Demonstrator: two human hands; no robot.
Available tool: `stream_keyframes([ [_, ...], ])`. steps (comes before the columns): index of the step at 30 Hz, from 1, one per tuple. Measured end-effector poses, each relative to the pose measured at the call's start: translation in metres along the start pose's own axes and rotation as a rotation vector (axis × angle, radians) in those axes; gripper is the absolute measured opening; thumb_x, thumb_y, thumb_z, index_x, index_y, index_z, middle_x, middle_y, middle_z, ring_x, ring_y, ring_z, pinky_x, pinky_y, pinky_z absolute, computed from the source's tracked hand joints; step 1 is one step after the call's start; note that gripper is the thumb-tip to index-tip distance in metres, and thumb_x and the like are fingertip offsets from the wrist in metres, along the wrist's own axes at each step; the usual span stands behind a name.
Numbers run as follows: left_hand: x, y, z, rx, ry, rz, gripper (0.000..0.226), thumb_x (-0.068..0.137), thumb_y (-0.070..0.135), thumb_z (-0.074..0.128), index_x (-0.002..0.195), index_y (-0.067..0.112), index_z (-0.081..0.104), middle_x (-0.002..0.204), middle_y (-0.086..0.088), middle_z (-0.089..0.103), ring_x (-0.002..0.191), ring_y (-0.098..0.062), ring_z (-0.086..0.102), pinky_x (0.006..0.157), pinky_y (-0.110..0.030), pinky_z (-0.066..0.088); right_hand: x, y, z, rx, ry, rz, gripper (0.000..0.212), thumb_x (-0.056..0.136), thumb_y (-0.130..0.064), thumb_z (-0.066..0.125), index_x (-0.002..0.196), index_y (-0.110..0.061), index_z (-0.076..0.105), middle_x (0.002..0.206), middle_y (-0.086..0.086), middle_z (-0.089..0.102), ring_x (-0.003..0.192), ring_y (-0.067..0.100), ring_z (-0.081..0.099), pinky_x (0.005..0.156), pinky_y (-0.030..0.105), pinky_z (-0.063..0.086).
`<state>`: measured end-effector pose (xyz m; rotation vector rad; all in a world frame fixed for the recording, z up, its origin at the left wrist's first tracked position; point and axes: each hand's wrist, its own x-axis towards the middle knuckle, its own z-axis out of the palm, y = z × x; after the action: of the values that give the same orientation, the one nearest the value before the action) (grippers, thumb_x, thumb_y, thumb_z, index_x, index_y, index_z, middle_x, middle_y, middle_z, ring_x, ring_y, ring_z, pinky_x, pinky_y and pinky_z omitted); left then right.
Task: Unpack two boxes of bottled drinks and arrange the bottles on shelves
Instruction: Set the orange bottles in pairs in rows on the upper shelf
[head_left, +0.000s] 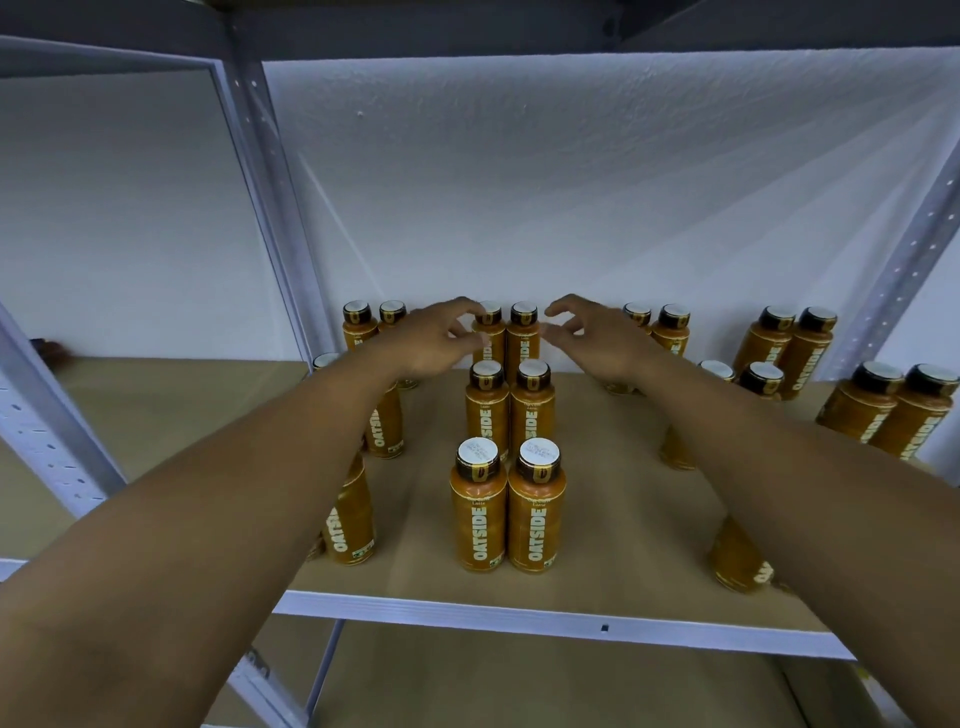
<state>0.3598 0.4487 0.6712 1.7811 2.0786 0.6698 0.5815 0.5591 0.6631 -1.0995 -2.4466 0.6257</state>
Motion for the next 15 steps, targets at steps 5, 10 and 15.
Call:
stream_keyframes([
  [5,0.026,-0.003,-0.014,0.076,0.069,0.017,0.054,0.1,0.04,0.064,0.149,0.034,0.042,0.144,-0.007,0.058,0.121,-0.027,0.059,0.092,-0.032,0.049,0.037,0.001,-0.01,-0.072,-0.025,-0.01,0.044,0.101,-0.047,0.058,0.14,-0.029,0.05,0.138,0.007,0.061,0.119,0.023,0.059,0.088,0.031,0.044],
  [10,0.056,-0.007,-0.008,0.09,0.038,0.01,0.06,0.098,0.036,0.068,0.151,0.031,0.04,0.148,-0.01,0.054,0.127,-0.026,0.056,0.091,-0.03,0.045,0.064,0.007,-0.004,-0.103,-0.074,0.013,0.056,0.096,-0.047,0.067,0.144,-0.031,0.045,0.145,0.008,0.054,0.123,0.025,0.056,0.089,0.031,0.043],
  [15,0.083,-0.005,0.007,0.135,-0.004,0.002,0.069,0.097,0.029,0.071,0.155,0.028,0.035,0.151,-0.012,0.05,0.126,-0.029,0.056,0.093,-0.032,0.046,0.085,0.023,0.004,-0.121,-0.115,0.051,0.067,0.093,-0.044,0.072,0.149,-0.03,0.038,0.146,0.009,0.053,0.12,0.024,0.055,0.089,0.032,0.044],
])
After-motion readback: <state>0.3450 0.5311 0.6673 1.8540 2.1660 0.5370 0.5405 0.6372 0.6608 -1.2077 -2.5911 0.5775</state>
